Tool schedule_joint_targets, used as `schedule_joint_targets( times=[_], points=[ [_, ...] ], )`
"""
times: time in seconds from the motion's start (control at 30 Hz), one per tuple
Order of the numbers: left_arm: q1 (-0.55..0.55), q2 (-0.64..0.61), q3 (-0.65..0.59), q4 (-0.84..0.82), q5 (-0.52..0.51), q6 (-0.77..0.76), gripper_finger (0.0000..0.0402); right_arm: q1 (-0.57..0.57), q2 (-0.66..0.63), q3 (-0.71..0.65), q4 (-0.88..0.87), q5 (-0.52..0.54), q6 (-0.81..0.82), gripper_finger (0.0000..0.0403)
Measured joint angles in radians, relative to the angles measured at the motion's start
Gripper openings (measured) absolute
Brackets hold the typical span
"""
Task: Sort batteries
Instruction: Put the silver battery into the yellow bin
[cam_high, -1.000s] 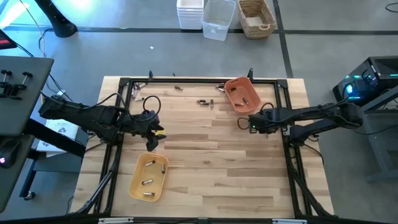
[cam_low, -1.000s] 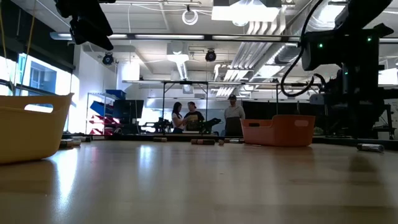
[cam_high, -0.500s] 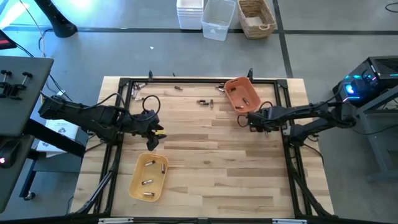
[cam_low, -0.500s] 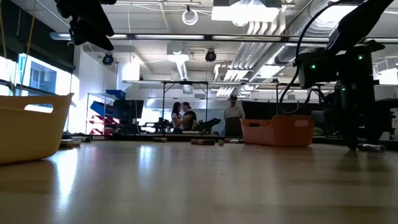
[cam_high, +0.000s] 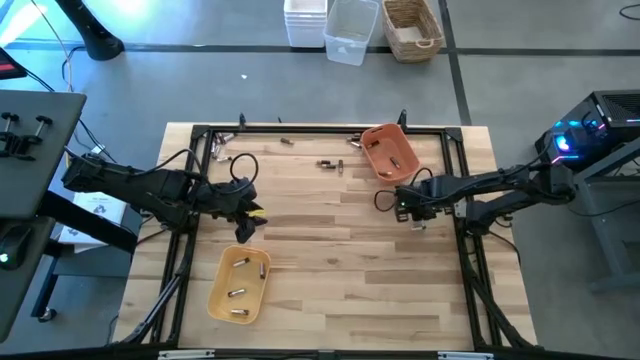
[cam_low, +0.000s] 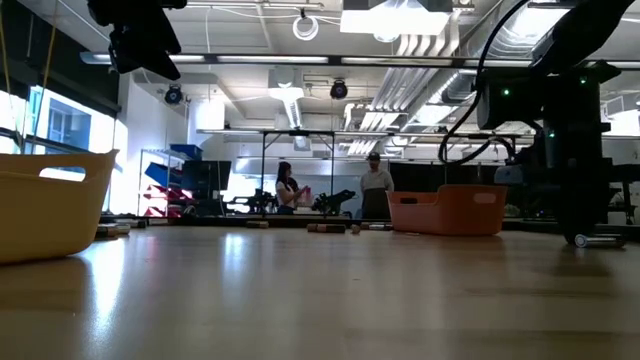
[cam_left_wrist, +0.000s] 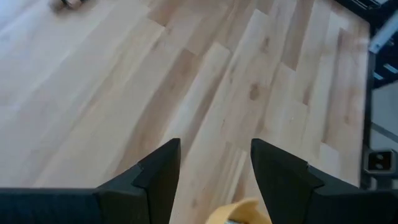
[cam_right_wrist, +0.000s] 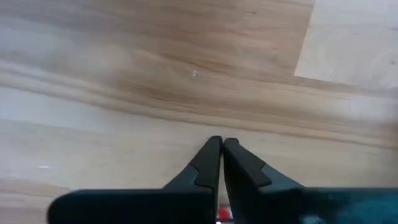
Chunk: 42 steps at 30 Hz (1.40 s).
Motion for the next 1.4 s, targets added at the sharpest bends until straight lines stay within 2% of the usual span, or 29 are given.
schedule_joint_targets(
  times=[0.17, 0.3, 0.4, 0.5, 0.7, 0.77, 0.8, 0.9, 1.07, 1.4],
  points=[
    [0.000, 0.000, 0.000, 0.000, 0.026, 0.000, 0.0188, 0.008, -0.032, 0.021, -0.036, 0.041, 0.002, 0.0029],
    [0.002, 0.000, 0.000, 0.000, 0.026, 0.007, 0.0188, 0.007, -0.095, 0.114, -0.143, 0.075, -0.022, 0.0032],
    [0.002, 0.000, 0.000, 0.000, 0.026, 0.017, 0.0188, 0.058, -0.137, 0.162, -0.208, 0.079, 0.021, 0.0048],
    [0.005, 0.000, 0.000, -0.001, 0.028, 0.018, 0.0188, 0.155, -0.168, 0.178, -0.221, 0.087, 0.189, 0.0082],
    [0.005, 0.000, 0.000, -0.004, 0.060, 0.019, 0.0188, 0.444, -0.142, 0.162, -0.192, 0.119, 0.739, 0.0163],
    [0.005, 0.000, 0.000, -0.005, 0.061, 0.019, 0.0188, 0.523, -0.120, 0.162, -0.202, 0.135, 0.949, 0.0178],
    [0.005, 0.000, 0.000, -0.005, 0.061, 0.019, 0.0188, 0.547, -0.107, 0.162, -0.212, 0.135, 0.989, 0.0182],
    [0.005, 0.000, 0.000, -0.005, 0.057, 0.019, 0.0188, 0.546, -0.048, 0.162, -0.237, 0.056, 1.019, 0.0185],
    [0.005, 0.000, 0.000, -0.004, 0.058, 0.043, 0.0188, 0.512, 0.043, 0.162, -0.203, 0.008, 1.020, 0.0185],
    [0.014, 0.000, 0.000, -0.005, 0.060, 0.063, 0.0188, 0.561, 0.044, 0.166, -0.203, -0.073, 1.052, 0.0185]
  ],
)
